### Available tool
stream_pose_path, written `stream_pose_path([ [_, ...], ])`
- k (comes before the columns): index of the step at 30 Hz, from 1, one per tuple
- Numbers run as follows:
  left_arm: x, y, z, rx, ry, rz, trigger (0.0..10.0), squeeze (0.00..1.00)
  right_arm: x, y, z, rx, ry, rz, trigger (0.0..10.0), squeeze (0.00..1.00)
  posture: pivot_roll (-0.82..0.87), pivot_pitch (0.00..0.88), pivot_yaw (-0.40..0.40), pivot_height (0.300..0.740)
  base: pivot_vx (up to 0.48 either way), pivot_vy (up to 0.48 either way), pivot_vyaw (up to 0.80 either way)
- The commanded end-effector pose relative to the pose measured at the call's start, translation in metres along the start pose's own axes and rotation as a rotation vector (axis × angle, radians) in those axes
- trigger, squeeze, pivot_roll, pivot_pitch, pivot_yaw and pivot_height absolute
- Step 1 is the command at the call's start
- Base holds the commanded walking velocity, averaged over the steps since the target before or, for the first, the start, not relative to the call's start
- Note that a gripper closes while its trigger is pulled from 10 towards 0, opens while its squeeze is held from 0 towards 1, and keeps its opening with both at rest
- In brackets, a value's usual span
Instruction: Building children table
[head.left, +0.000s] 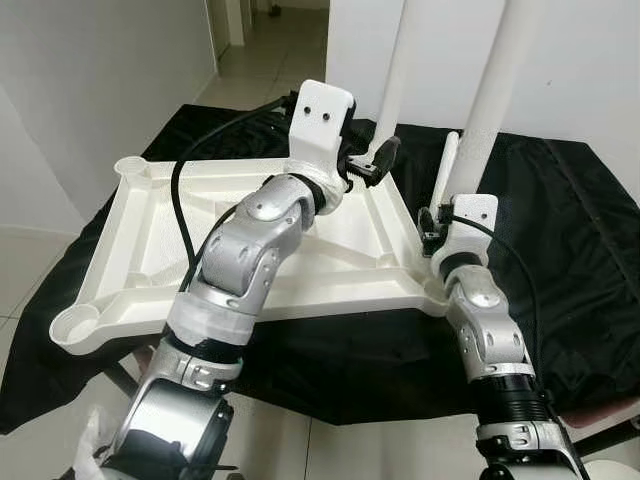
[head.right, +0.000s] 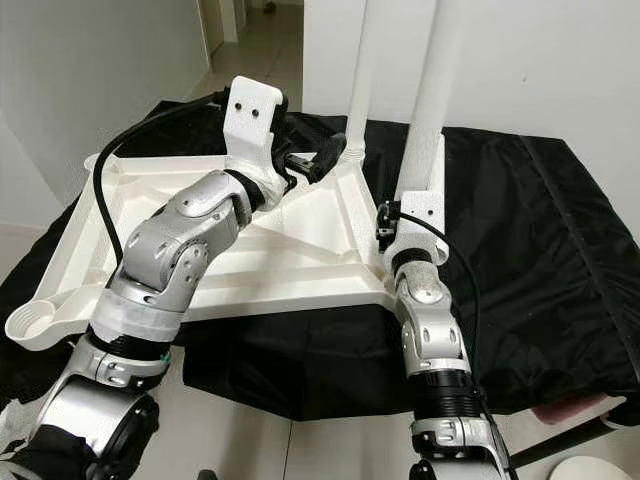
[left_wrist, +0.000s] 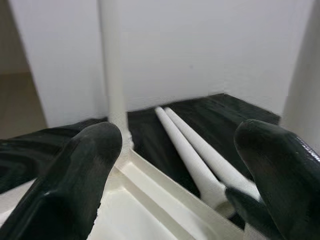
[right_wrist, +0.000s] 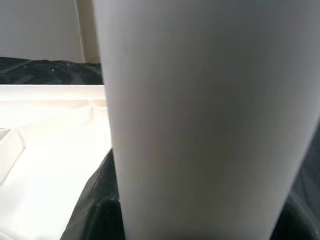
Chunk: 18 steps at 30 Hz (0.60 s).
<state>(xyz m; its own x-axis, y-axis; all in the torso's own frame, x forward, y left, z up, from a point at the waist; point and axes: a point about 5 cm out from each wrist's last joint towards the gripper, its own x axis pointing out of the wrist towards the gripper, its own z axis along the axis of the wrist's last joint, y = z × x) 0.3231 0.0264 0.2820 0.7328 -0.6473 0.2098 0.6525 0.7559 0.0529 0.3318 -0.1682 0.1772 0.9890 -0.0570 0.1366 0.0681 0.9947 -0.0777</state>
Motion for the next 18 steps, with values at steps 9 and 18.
stream_pose_path([
  [9, -0.026, -0.001, -0.039, 0.032, 0.099, -0.073, 10.0, 0.0, -0.018, -0.016, -0.01, 0.004, -0.013, -0.016, 10.0, 0.0, -0.01, 0.019, 0.012, 0.74, 0.0, 0.0, 0.0],
  [18, -0.039, -0.008, -0.059, 0.036, 0.163, -0.116, 10.0, 0.0, -0.026, -0.021, -0.022, 0.006, -0.013, 0.001, 10.0, 0.0, -0.01, 0.023, 0.018, 0.74, 0.0, 0.0, 0.0],
])
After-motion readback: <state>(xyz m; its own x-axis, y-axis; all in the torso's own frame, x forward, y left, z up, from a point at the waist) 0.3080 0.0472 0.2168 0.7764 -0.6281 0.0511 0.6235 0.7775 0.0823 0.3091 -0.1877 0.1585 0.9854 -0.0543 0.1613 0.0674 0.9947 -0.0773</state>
